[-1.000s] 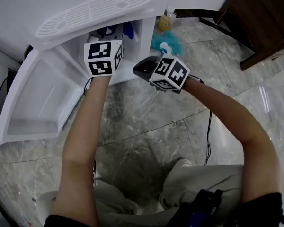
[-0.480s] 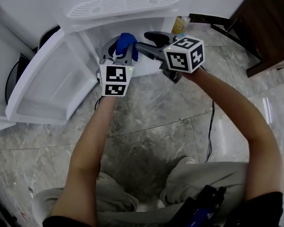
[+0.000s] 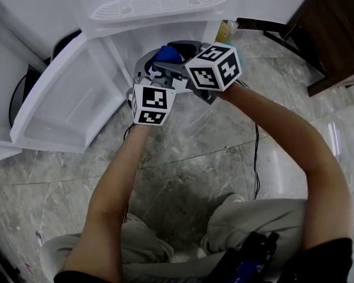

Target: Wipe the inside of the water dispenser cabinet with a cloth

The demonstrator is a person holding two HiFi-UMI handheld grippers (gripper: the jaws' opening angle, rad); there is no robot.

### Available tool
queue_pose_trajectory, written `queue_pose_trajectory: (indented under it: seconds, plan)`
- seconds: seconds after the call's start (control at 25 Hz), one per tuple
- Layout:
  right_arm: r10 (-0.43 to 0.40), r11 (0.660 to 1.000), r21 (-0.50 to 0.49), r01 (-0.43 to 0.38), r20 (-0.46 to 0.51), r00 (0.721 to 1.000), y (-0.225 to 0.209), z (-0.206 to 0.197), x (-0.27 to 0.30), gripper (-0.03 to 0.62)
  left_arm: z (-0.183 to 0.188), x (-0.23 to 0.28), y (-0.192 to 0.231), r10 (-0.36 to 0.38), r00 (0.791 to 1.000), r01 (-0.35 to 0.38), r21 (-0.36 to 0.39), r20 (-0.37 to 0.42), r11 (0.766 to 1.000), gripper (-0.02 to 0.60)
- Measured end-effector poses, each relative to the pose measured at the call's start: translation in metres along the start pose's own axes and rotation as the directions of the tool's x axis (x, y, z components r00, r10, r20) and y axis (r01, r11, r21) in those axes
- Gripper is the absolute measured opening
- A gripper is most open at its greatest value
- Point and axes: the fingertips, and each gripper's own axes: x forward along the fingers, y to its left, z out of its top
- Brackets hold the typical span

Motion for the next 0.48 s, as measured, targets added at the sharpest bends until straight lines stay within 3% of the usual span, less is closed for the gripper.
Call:
queue_pose_trajectory:
  seconds: [0.04, 0.12, 0.32, 0.4, 0.48]
  plan:
    - [-0.004, 1.0, -0.018, 0.003, -0.021, 1.0, 0.0, -0.001, 0.0, 0.225, -0.001, 0.0, -0.001, -0.006, 1.0, 0.006, -0.003, -0.003, 1.0, 0.102]
    - [-0.01, 0.999, -0.041, 0.008, -0.042, 0.999, 0.0, -0.002, -0.001, 0.174, -0.002, -0.001, -0.001, -0.015, 1.0, 0.015, -0.022, 0.002, 1.0, 0.123]
    - [-0.014, 0.999, -0.035, 0.012, -0.048, 0.999, -0.001, -0.003, -0.001, 0.149, -0.004, -0.002, -0.002, -0.05, 0.999, 0.049, -0.024, -0.009, 0.998, 0.146]
    - [-0.016, 0.998, -0.057, 0.012, -0.068, 0.998, -0.001, -0.007, -0.002, 0.146, -0.005, -0.003, -0.007, -0.126, 0.992, 0.126, -0.014, -0.023, 0.992, 0.159]
    - [-0.021, 0.996, -0.089, 0.013, -0.093, 0.995, -0.003, -0.01, -0.004, 0.144, -0.008, -0.004, -0.012, -0.232, 0.971, 0.233, 0.006, -0.051, 0.973, 0.166]
